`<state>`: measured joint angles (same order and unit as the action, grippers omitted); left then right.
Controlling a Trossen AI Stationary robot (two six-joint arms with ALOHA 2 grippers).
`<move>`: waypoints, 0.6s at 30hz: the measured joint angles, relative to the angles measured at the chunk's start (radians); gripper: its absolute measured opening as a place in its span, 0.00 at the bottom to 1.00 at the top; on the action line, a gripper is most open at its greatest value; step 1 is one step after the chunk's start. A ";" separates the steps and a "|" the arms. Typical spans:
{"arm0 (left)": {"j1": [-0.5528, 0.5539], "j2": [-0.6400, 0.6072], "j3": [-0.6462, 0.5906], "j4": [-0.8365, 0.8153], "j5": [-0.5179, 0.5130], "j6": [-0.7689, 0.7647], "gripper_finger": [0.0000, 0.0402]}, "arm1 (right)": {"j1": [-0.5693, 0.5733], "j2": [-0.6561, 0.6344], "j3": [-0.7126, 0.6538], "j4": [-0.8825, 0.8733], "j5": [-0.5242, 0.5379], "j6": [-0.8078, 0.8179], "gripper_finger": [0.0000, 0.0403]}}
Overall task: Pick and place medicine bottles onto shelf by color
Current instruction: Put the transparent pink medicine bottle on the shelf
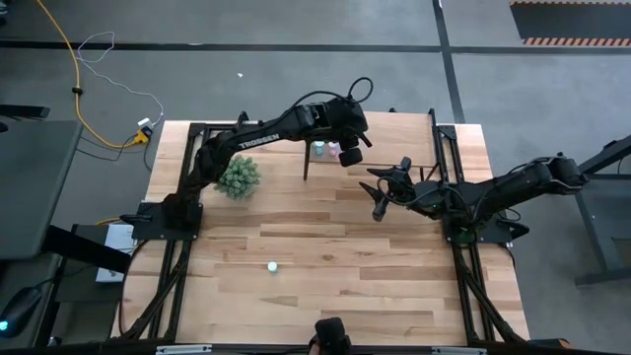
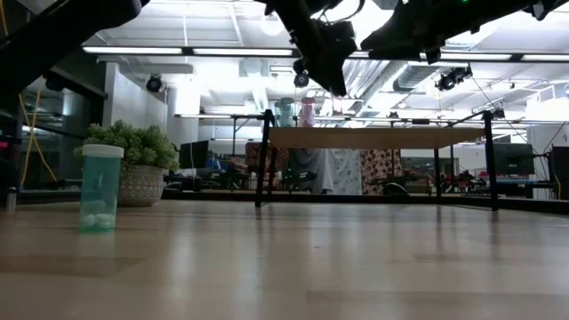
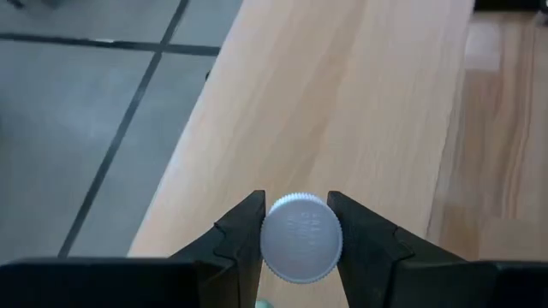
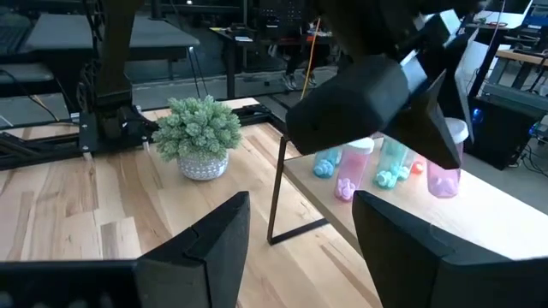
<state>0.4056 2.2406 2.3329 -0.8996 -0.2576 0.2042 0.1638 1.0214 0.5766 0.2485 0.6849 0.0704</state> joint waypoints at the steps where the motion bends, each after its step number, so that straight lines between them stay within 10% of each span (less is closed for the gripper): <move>1: 0.000 0.000 0.000 0.000 0.000 -0.014 0.28 | 0.000 0.000 0.000 0.000 0.000 0.000 0.50; 18: 0.002 0.005 0.000 -0.128 -0.035 -0.133 0.28 | 0.000 0.000 0.000 0.000 0.000 0.042 0.50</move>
<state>0.4076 2.2452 2.3329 -1.0272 -0.2922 0.0709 0.1638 1.0214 0.5766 0.2489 0.6849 0.1120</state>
